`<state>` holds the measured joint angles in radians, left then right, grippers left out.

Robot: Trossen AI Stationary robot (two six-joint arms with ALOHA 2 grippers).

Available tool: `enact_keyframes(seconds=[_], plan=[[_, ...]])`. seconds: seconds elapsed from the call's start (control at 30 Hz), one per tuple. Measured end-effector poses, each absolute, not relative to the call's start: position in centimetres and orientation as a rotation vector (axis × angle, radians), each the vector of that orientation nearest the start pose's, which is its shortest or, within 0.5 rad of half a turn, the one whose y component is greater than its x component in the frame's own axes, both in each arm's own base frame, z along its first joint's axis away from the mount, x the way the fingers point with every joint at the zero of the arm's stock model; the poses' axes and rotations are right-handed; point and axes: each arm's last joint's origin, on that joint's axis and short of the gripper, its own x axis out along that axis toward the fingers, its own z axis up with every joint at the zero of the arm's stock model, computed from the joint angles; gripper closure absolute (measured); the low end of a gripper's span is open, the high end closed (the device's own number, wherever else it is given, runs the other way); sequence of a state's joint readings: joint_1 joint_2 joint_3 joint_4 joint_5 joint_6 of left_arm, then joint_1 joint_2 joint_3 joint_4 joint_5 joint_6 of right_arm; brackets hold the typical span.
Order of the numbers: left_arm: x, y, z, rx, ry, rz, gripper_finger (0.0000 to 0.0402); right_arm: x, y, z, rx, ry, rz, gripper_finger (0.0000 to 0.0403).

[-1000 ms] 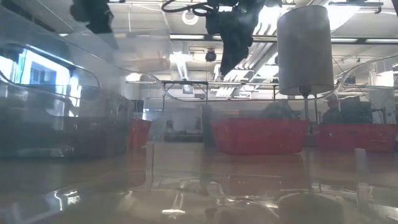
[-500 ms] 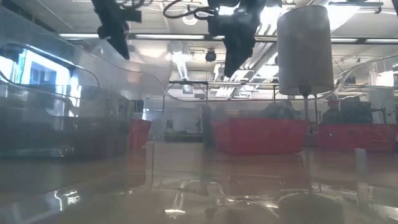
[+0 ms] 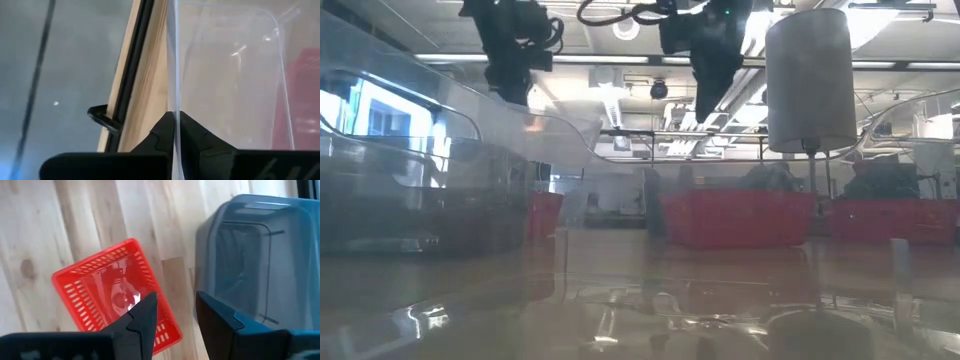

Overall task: Stack baskets by color
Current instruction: Stack the bottom left transparent bin on the top transparent bin

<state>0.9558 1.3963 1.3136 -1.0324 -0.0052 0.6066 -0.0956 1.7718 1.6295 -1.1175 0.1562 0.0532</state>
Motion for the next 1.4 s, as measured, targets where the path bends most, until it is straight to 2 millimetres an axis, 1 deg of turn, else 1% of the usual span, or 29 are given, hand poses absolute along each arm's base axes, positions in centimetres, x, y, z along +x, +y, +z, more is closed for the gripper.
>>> enact_keyframes(seconds=[0.13, 0.3, 0.47, 0.63, 0.77, 1.13, 1.4], plan=[[15.0, 22.9, 30.7, -0.059, 1.218, 0.463, 0.0401, 35.2, -3.0, 29.5, -0.008, 1.255, -0.230, 0.0282], [15.2, 24.1, 29.2, -0.086, 1.244, 0.409, 0.0401, 35.3, -2.2, 29.5, -0.007, 1.252, -0.221, 0.0282], [15.3, 25.1, 28.0, -0.099, 1.271, 0.394, 0.0401, 35.3, -2.2, 29.5, 0.001, 1.251, -0.226, 0.0282], [15.2, 26.0, 27.3, -0.115, 1.277, 0.404, 0.0401, 35.3, -2.2, 29.5, 0.002, 1.251, -0.227, 0.0282], [15.1, 26.3, 27.4, -0.108, 1.249, 0.414, 0.0401, 35.3, -2.2, 29.5, 0.002, 1.251, -0.227, 0.0282], [14.9, 26.4, 27.4, -0.124, 1.240, 0.415, 0.0401, 35.3, -2.2, 29.5, 0.003, 1.251, -0.226, 0.0282], [15.1, 27.4, 25.5, -0.209, 1.262, 0.383, 0.0401, 35.3, -2.2, 29.5, 0.021, 1.249, -0.234, 0.0282]])
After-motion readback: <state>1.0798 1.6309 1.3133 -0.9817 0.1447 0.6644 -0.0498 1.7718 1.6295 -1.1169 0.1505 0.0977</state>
